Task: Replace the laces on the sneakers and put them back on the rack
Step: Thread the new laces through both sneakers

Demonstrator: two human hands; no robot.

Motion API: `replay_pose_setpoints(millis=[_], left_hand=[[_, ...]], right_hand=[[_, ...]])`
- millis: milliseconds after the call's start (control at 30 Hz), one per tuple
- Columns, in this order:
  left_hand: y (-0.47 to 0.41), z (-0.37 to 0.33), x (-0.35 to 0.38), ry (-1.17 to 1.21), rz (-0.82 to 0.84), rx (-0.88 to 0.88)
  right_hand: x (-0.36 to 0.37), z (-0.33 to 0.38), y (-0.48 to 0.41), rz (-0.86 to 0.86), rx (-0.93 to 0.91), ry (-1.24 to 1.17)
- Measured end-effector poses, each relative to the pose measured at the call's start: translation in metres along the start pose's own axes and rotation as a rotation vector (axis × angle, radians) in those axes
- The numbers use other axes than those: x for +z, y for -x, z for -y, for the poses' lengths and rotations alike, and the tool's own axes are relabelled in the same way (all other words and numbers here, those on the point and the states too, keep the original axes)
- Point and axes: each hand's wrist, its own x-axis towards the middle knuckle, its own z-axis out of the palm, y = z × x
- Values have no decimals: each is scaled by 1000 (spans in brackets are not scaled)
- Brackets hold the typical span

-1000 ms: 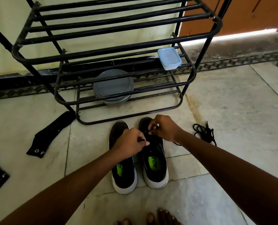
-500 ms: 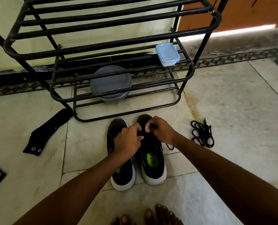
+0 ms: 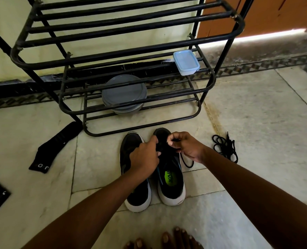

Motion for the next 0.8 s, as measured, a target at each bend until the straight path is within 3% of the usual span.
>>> replay_pose_setpoints(millis=[200, 300, 467, 567, 633, 800], left_hand=[[-2, 0, -1, 9, 27, -5], [-2, -1, -1, -28, 26, 24], [-6, -1, -1, -43, 57, 17], [-12, 2, -2, -21, 90, 2], [-15, 3, -1, -7, 110, -14], [-22, 6, 3, 53, 135, -41]], right_hand=[[0, -1, 2, 9, -2, -144], [0, 0, 2, -118, 11, -166], [-6, -1, 5, -221, -111, 527], [-5, -3, 14, -251, -97, 495], [-4, -2, 21, -181, -68, 478], [-1, 2, 26, -42, -54, 704]])
